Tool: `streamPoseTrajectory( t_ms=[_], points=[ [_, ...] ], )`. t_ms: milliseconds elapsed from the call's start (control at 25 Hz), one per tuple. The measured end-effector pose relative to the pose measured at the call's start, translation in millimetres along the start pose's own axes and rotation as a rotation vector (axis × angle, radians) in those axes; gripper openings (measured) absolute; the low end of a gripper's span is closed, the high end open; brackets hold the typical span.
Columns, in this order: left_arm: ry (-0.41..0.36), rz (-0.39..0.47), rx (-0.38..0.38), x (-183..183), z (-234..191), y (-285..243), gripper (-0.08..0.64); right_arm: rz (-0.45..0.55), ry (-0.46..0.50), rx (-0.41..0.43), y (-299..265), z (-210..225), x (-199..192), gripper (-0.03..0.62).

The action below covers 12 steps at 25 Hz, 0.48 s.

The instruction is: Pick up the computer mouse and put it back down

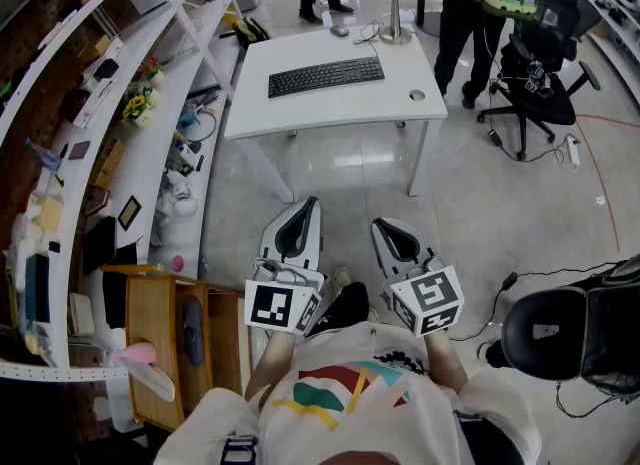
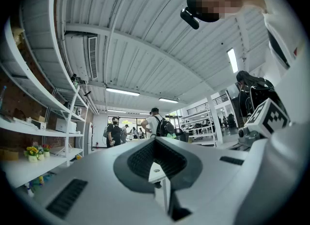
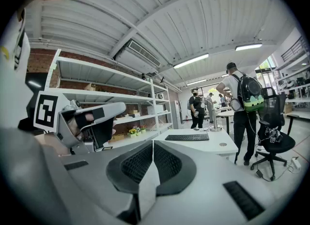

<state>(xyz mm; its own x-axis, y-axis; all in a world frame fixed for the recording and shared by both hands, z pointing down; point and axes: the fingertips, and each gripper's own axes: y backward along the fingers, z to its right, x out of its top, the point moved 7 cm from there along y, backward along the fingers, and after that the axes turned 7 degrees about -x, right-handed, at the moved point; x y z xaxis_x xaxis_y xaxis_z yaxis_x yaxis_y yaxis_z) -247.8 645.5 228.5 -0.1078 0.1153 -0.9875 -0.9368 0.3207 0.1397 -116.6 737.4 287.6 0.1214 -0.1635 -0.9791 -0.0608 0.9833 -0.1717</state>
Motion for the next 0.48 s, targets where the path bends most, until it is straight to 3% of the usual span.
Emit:
streamPoseTrajectory(
  t_ms=[160,480],
  points=[
    [0.044,0.013,0.020,-11,-13,-3,0.044,0.013,-0.032,0.036,-10,-2,2,0.014],
    [0.026,0.047,0.024,-16,-42,-38,0.043,0.051,-0.061,0.077,-47,18,22,0.014]
  ],
)
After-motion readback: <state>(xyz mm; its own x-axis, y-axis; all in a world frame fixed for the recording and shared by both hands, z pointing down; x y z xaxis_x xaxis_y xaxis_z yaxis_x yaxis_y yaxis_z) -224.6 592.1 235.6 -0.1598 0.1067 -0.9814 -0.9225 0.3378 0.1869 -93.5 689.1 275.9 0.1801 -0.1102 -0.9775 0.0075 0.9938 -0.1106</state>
